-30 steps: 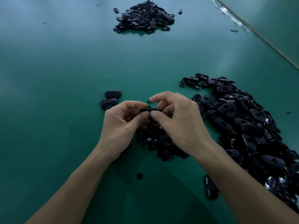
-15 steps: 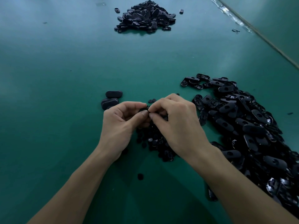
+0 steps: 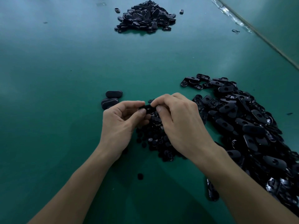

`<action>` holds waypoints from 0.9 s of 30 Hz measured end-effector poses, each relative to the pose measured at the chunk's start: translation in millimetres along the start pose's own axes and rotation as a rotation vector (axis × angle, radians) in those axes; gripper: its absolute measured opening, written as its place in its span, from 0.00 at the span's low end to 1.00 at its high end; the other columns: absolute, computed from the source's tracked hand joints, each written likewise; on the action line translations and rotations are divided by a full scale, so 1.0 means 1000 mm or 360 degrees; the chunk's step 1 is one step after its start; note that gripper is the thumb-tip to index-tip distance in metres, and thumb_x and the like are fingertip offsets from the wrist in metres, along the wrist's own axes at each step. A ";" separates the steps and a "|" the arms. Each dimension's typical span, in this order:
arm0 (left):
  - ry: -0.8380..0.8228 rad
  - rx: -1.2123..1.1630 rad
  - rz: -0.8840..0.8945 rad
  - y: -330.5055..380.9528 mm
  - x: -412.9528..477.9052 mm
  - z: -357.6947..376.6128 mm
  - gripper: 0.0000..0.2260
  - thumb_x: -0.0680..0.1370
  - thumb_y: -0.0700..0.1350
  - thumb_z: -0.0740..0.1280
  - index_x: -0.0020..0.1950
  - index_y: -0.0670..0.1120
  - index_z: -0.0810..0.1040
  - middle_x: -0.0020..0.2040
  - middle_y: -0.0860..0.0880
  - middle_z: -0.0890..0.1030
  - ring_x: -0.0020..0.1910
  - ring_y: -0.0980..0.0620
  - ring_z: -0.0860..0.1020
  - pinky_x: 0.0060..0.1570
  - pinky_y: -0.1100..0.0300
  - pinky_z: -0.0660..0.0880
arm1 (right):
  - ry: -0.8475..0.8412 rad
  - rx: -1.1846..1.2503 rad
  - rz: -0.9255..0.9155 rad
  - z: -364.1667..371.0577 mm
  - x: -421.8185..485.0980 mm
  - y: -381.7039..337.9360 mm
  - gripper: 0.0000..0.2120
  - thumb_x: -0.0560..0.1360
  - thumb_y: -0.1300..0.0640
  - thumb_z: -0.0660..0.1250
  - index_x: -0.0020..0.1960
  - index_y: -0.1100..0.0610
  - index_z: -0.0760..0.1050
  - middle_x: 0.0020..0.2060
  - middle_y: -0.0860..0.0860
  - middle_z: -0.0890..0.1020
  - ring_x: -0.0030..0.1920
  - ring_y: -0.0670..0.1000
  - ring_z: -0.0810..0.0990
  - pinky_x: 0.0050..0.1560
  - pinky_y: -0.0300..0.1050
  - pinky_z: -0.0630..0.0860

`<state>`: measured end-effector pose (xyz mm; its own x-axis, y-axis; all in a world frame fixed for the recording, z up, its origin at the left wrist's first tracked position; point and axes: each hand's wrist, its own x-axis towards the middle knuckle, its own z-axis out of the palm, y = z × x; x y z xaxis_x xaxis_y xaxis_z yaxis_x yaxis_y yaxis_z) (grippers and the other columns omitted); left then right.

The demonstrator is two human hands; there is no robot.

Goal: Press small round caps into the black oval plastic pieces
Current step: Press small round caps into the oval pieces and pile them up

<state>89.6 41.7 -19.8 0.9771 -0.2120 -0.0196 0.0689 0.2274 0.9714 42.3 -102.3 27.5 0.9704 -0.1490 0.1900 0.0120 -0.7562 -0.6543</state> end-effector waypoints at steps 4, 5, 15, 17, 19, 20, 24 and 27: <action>-0.0014 0.0028 0.0016 0.001 -0.001 0.001 0.07 0.76 0.32 0.70 0.49 0.42 0.83 0.41 0.44 0.86 0.40 0.50 0.85 0.41 0.63 0.81 | 0.0021 0.0083 0.0017 -0.002 0.000 0.002 0.08 0.80 0.61 0.66 0.52 0.52 0.83 0.45 0.47 0.81 0.46 0.45 0.78 0.49 0.28 0.70; -0.0018 0.0032 0.0019 0.001 -0.001 0.001 0.07 0.76 0.32 0.70 0.49 0.42 0.83 0.41 0.44 0.86 0.40 0.50 0.85 0.41 0.63 0.81 | 0.0023 0.0115 0.0029 -0.002 0.000 0.002 0.08 0.79 0.61 0.67 0.52 0.52 0.83 0.44 0.47 0.81 0.46 0.44 0.79 0.49 0.29 0.71; -0.0080 0.0084 0.0082 0.000 -0.003 0.000 0.10 0.74 0.30 0.71 0.47 0.44 0.84 0.40 0.46 0.86 0.39 0.52 0.85 0.40 0.63 0.81 | 0.0001 0.0218 0.0157 -0.001 0.003 0.002 0.06 0.75 0.62 0.72 0.48 0.52 0.83 0.37 0.42 0.83 0.40 0.40 0.81 0.44 0.27 0.75; -0.0090 0.0089 0.0090 0.000 -0.002 0.000 0.10 0.74 0.30 0.72 0.47 0.45 0.84 0.40 0.47 0.86 0.38 0.53 0.85 0.40 0.64 0.81 | -0.0005 0.0204 0.0154 -0.002 0.004 0.001 0.07 0.76 0.63 0.71 0.49 0.53 0.84 0.38 0.43 0.84 0.42 0.39 0.81 0.45 0.26 0.74; -0.0096 0.0088 0.0091 0.000 -0.002 0.000 0.09 0.74 0.31 0.72 0.47 0.44 0.84 0.40 0.47 0.86 0.37 0.53 0.84 0.40 0.64 0.81 | -0.0006 0.0199 0.0156 -0.002 0.003 0.001 0.07 0.76 0.63 0.70 0.49 0.53 0.85 0.39 0.43 0.84 0.42 0.39 0.81 0.46 0.27 0.75; -0.0097 0.0090 0.0091 0.000 -0.002 0.000 0.09 0.74 0.31 0.72 0.46 0.44 0.84 0.40 0.47 0.86 0.37 0.53 0.84 0.40 0.63 0.81 | -0.0006 0.0203 0.0159 -0.002 0.003 0.000 0.08 0.76 0.63 0.70 0.49 0.52 0.85 0.39 0.43 0.85 0.42 0.39 0.81 0.46 0.27 0.75; -0.0112 0.0119 0.0090 -0.001 -0.002 -0.001 0.09 0.73 0.30 0.72 0.47 0.44 0.83 0.39 0.47 0.86 0.36 0.53 0.84 0.40 0.64 0.81 | -0.0037 0.0253 0.0229 -0.001 0.003 0.002 0.08 0.75 0.61 0.71 0.45 0.48 0.80 0.34 0.43 0.83 0.37 0.40 0.81 0.39 0.28 0.74; -0.0121 0.0139 0.0097 -0.002 -0.003 -0.002 0.10 0.73 0.30 0.72 0.46 0.44 0.83 0.39 0.47 0.86 0.36 0.52 0.85 0.40 0.63 0.81 | -0.0068 0.0219 0.0241 -0.002 0.004 0.004 0.09 0.75 0.60 0.72 0.44 0.48 0.74 0.34 0.46 0.82 0.37 0.42 0.80 0.37 0.34 0.76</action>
<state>87.2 43.6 -21.7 0.9606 -0.2724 0.0548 -0.0112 0.1590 0.9872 46.1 -106.7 27.3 0.9730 -0.2247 0.0524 -0.1048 -0.6325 -0.7674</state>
